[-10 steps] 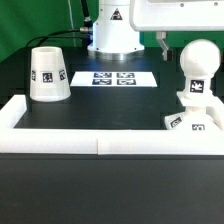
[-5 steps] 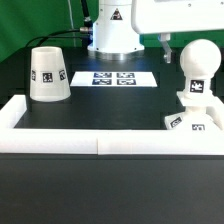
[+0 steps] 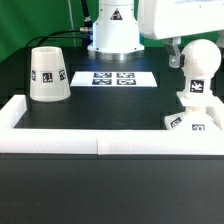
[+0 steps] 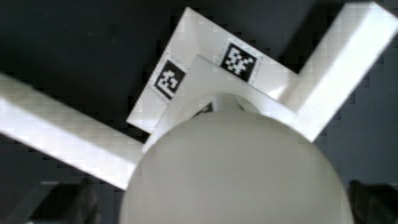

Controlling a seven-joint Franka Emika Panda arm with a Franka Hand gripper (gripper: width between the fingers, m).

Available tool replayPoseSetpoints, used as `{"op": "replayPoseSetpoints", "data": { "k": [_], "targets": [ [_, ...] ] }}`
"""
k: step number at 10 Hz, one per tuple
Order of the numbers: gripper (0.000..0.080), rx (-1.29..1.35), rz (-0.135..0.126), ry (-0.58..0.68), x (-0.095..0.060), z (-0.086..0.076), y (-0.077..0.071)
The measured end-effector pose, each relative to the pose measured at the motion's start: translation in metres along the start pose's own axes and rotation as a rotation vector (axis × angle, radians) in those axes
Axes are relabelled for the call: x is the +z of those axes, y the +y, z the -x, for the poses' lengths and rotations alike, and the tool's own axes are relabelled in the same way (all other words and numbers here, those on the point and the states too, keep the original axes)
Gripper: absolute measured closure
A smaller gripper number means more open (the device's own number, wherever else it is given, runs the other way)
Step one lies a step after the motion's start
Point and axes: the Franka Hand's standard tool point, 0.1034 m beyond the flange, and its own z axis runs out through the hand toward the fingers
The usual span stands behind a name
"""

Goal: Assemble lamp

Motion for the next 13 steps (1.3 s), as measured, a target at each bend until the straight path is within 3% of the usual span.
{"op": "replayPoseSetpoints", "data": {
  "k": [5,6,11,13],
  "targets": [
    [0.01,-0.266,0.017,-0.009,-0.0006,-0.0026,-0.0018],
    [0.0224,-0.265,0.017,-0.009,-0.0006,-0.0023,-0.0014],
    [0.0223,-0.208,0.017,-0.006,-0.0006,-0.0026,-0.0016],
    [0.0223,0.009,0.018,-0.002,-0.0008,-0.0038,-0.003]
  ]
}}
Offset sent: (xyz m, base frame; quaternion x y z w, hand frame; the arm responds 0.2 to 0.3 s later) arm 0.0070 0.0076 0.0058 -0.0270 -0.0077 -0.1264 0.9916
